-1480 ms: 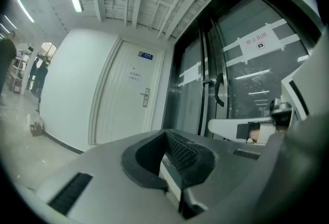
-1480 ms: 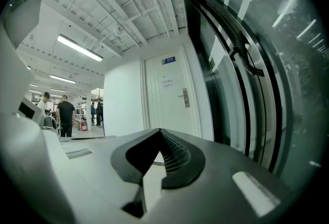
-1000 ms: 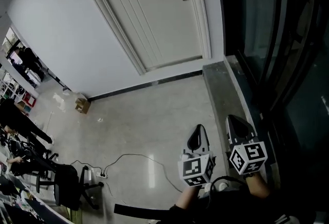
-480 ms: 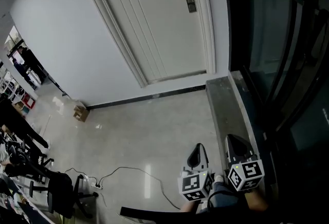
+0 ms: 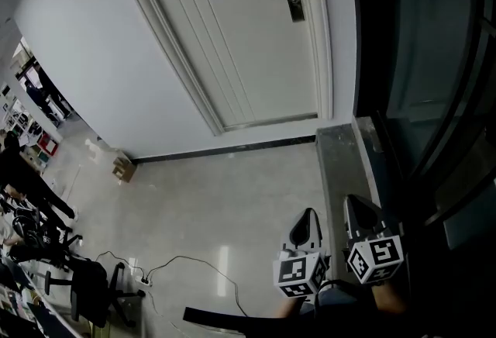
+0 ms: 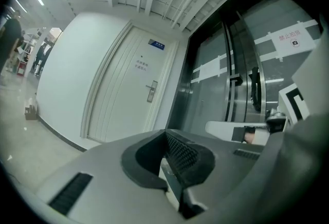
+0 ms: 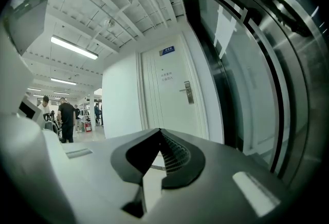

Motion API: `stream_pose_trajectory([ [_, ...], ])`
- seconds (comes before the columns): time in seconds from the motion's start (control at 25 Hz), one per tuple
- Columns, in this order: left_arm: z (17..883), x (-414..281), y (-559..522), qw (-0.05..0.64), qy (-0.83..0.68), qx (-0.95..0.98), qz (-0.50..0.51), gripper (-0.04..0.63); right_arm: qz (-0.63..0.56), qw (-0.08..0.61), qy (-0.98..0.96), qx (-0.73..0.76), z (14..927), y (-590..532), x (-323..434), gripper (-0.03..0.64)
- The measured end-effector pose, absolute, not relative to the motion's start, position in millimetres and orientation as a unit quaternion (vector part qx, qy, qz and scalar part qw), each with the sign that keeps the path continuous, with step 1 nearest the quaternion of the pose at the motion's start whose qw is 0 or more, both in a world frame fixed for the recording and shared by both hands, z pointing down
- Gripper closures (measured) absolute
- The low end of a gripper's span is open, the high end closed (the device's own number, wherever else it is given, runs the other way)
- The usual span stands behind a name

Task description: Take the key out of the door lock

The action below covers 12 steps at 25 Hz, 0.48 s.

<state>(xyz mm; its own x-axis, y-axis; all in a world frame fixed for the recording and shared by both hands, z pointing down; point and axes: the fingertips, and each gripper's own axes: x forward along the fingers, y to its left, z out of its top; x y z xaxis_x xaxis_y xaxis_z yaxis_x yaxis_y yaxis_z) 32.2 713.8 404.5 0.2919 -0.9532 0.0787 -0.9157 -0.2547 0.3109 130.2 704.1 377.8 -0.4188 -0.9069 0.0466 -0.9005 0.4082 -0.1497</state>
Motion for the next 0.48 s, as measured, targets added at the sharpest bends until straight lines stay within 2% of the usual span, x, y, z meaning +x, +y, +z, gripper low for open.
stream_pose_trajectory([
  [0.48,423,7,617,0.168,-0.615,0.767,-0.068,0.595,-0.085,0.013,0.848,-0.523,395,606,111,0.615],
])
